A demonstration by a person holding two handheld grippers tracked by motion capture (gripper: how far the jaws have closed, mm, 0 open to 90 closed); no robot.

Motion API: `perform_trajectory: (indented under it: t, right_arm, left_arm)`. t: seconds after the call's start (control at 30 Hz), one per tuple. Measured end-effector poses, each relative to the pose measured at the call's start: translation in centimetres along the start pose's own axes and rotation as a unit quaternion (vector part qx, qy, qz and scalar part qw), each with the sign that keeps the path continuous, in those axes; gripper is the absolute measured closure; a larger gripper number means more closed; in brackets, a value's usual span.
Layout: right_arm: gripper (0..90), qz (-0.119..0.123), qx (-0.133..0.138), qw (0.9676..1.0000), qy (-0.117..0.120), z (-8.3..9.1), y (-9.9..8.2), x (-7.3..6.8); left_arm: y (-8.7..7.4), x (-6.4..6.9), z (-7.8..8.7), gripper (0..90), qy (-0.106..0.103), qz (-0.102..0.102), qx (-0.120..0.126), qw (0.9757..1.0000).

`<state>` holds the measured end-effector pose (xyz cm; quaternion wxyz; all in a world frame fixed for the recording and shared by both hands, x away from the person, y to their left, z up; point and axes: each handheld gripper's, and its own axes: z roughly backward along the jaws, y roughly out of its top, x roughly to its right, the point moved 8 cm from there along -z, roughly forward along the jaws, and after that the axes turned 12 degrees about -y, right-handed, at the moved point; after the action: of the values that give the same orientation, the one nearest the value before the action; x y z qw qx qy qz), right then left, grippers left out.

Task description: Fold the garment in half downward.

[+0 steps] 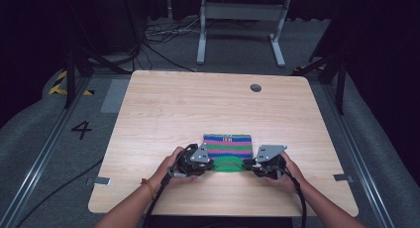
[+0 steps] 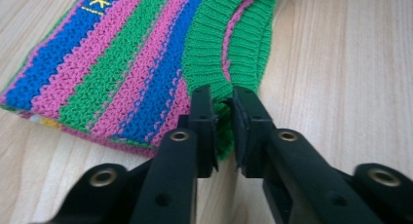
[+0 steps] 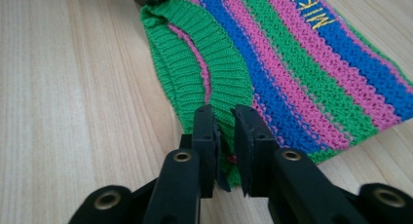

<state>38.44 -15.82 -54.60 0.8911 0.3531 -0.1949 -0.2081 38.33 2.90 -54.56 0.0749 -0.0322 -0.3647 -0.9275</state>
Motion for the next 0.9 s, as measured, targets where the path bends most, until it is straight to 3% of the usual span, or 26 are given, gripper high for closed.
perform_trajectory:
  t: [0.23, 0.27, 0.3, 0.4, 0.57, 0.77, 0.87, 0.9]
  right_arm:
    - [70.3, 0.004, 0.007, 1.0, -0.003, 1.7, 0.4, 0.1]
    - [66.6, 0.008, 0.006, 0.9999, -0.006, 2.3, 0.5, 0.3]
    - [66.6, 0.008, 0.006, 0.9999, -0.006, 2.3, 0.5, 0.3]
    - [60.6, 0.011, 0.001, 0.9998, -0.014, 2.9, 0.6, 0.6]
    - [47.8, 0.009, -0.009, 0.9992, -0.038, 3.7, 0.7, 1.5]
    - [38.1, -0.001, -0.016, 0.9976, -0.067, 4.6, -0.1, 2.8]
    - [35.8, -0.012, -0.018, 0.9968, -0.077, 5.1, -0.7, 3.3]
    - [34.2, -0.014, -0.02, 0.9965, -0.08, 5.3, -1.0, 3.5]
  left_arm:
    - [0.1, 0.2, 2.1, 67.4, 0.023, -0.003, -0.008, 0.9997]
    - [0.0, 0.3, 2.9, 65.3, 0.036, -0.008, -0.01, 0.9993]
    - [0.0, 0.3, 2.9, 63.7, 0.036, -0.008, -0.01, 0.9993]
    - [-0.5, 0.0, 4.3, 59.6, 0.055, -0.001, -0.008, 0.9984]
    - [-1.7, -0.3, 6.6, 46.2, 0.093, 0.011, -0.008, 0.9956]
    - [-3.3, -0.8, 8.5, 37.1, 0.121, 0.029, -0.01, 0.9922]
    - [-3.8, -0.9, 9.0, 32.5, 0.123, 0.039, -0.007, 0.9916]
    - [-4.2, -1.0, 9.3, 32.5, 0.135, 0.043, -0.011, 0.9899]
